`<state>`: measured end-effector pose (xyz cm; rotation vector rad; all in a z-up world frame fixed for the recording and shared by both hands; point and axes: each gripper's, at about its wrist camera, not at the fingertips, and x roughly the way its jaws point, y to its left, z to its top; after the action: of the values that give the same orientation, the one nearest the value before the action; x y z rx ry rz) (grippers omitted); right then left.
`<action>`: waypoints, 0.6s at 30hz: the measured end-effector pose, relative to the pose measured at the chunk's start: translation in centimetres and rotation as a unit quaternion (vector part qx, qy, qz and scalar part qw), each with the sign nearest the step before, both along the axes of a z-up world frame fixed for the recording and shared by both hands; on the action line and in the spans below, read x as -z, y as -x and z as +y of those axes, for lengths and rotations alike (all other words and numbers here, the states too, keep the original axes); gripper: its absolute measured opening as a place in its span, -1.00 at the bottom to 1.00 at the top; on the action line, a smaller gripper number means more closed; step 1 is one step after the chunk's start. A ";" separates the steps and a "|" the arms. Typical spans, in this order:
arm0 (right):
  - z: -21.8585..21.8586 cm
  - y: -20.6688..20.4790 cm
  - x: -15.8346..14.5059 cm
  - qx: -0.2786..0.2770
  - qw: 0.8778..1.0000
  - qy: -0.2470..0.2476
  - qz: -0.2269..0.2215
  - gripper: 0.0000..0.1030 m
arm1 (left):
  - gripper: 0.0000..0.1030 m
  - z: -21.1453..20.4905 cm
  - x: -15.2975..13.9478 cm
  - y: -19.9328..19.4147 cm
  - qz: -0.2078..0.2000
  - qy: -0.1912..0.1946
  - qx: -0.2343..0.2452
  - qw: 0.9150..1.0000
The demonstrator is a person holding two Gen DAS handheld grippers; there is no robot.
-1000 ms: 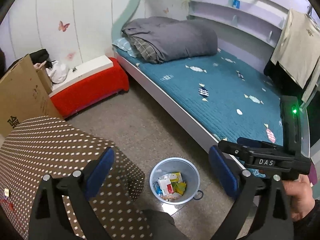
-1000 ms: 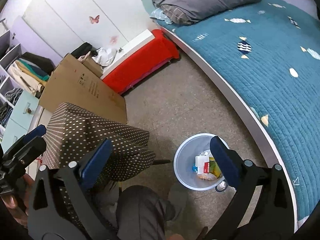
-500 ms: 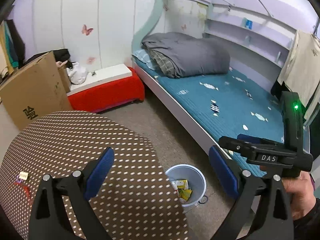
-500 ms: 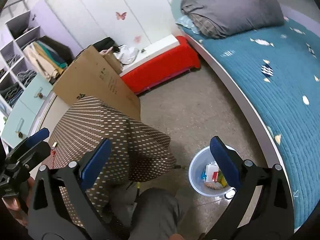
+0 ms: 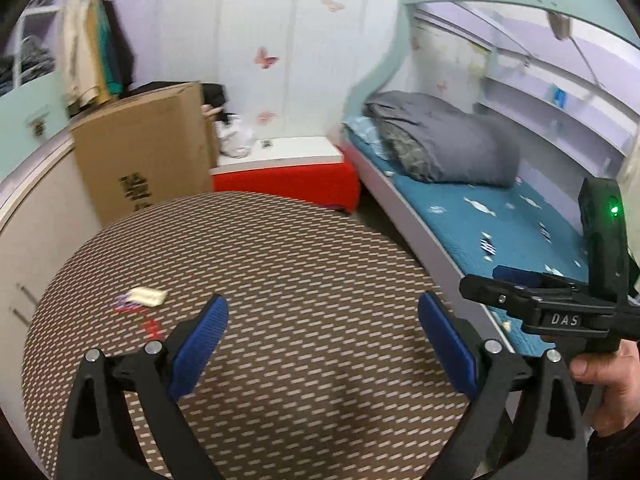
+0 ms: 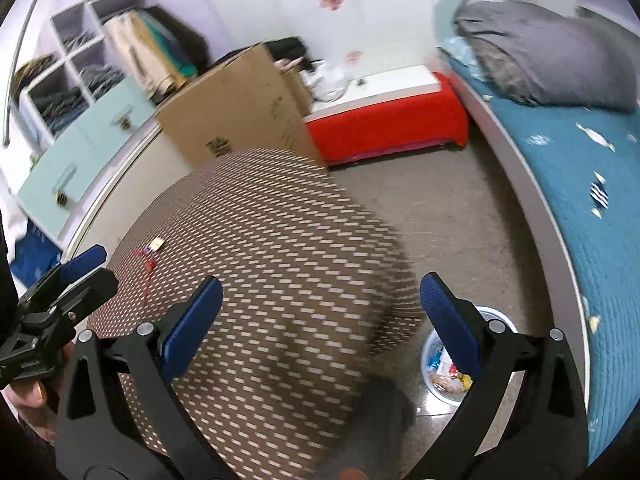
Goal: Collect trash
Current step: 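Move both open tools back over the table toward the tag and string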
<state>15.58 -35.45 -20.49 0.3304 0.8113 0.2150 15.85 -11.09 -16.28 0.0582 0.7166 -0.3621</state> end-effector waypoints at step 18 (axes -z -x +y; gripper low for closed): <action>21.8 -6.2 1.2 -0.172 0.982 0.080 -0.001 0.86 | 0.82 19.4 3.2 -0.5 0.022 0.014 -0.189 0.982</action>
<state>21.82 -13.67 -21.72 0.0354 0.8758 0.4696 16.36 8.27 -19.48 -0.1124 0.7486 -0.0085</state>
